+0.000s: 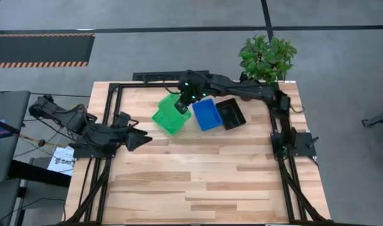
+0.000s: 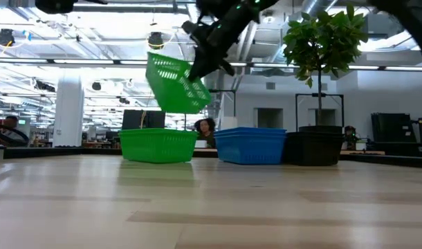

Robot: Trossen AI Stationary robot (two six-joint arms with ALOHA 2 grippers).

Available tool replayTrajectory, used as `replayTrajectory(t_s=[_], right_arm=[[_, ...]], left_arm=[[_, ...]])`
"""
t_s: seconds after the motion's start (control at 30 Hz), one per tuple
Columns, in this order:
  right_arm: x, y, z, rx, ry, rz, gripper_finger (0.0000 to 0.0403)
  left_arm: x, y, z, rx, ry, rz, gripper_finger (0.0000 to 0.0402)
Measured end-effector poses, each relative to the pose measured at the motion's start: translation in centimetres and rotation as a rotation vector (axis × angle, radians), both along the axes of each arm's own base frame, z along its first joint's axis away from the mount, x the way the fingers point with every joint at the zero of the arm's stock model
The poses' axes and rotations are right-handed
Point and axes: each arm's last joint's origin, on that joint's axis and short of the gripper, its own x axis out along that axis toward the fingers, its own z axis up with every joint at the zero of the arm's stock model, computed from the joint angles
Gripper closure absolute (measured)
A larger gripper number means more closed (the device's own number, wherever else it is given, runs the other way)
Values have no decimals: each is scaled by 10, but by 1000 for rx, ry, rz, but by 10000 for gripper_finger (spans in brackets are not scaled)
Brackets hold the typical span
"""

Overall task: Stack baskets by color
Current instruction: Stack the bottom green bin on top of the top green bins, then return to Home Position

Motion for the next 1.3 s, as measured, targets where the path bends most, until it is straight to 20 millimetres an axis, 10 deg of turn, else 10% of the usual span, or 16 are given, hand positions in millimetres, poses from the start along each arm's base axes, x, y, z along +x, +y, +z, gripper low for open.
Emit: replayTrajectory(t_s=[0.43,0.8,1.3], right_arm=[[47,-18,-38,75,117,155,399],[45,-18,-43,49,193,245,382],[39,-23,-37,41,198,248,199]], left_arm=[[-22,10,5,-18,-7,-29,77],[-27,12,4,-12,7,-28,77],[-27,13,4,-16,3,3,77]])
